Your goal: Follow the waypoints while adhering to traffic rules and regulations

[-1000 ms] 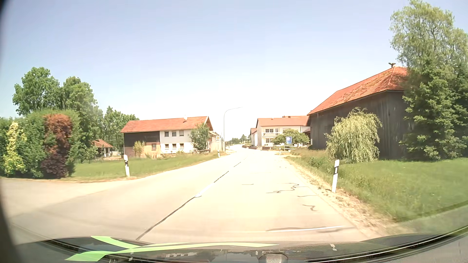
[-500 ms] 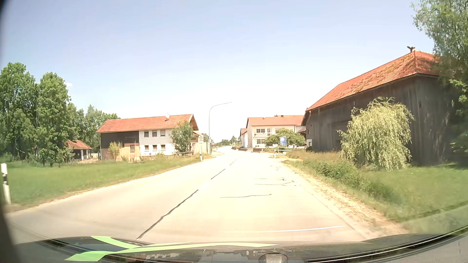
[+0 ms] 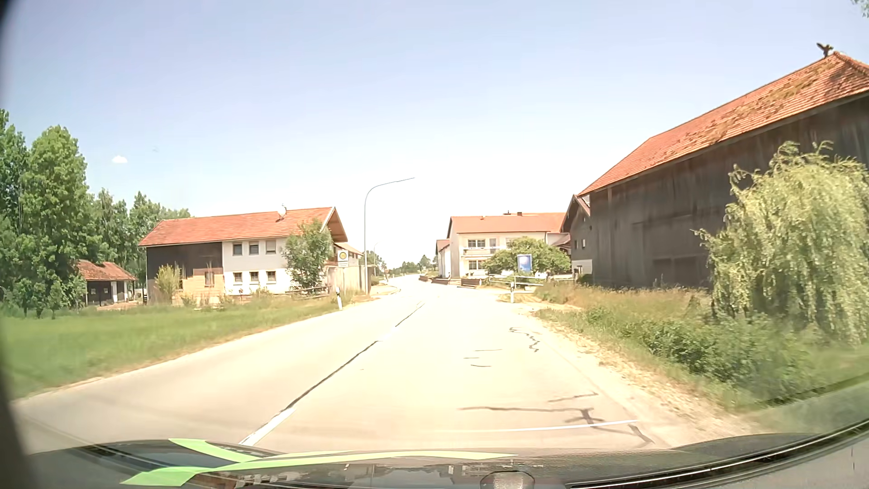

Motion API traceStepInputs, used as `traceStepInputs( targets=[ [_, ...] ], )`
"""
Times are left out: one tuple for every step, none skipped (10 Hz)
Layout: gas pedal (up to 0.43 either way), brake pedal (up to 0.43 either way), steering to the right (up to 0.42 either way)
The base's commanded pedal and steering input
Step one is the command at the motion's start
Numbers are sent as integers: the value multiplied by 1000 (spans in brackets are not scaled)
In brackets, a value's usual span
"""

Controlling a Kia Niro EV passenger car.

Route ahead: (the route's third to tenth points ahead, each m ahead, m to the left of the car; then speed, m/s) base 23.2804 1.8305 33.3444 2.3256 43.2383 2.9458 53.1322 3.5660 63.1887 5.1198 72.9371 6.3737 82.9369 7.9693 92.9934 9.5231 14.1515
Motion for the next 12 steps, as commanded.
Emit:
traceStepInputs(
  targets=[
    [189, 0, 1],
    [197, 0, -2],
    [197, 0, -2],
    [197, 0, -3],
    [189, 0, -6],
    [177, 0, -8],
    [177, 0, -8],
    [177, 0, -8],
    [177, 0, -8],
    [189, 0, -8],
    [189, 0, -8],
    [197, 0, -8]
  ],
)
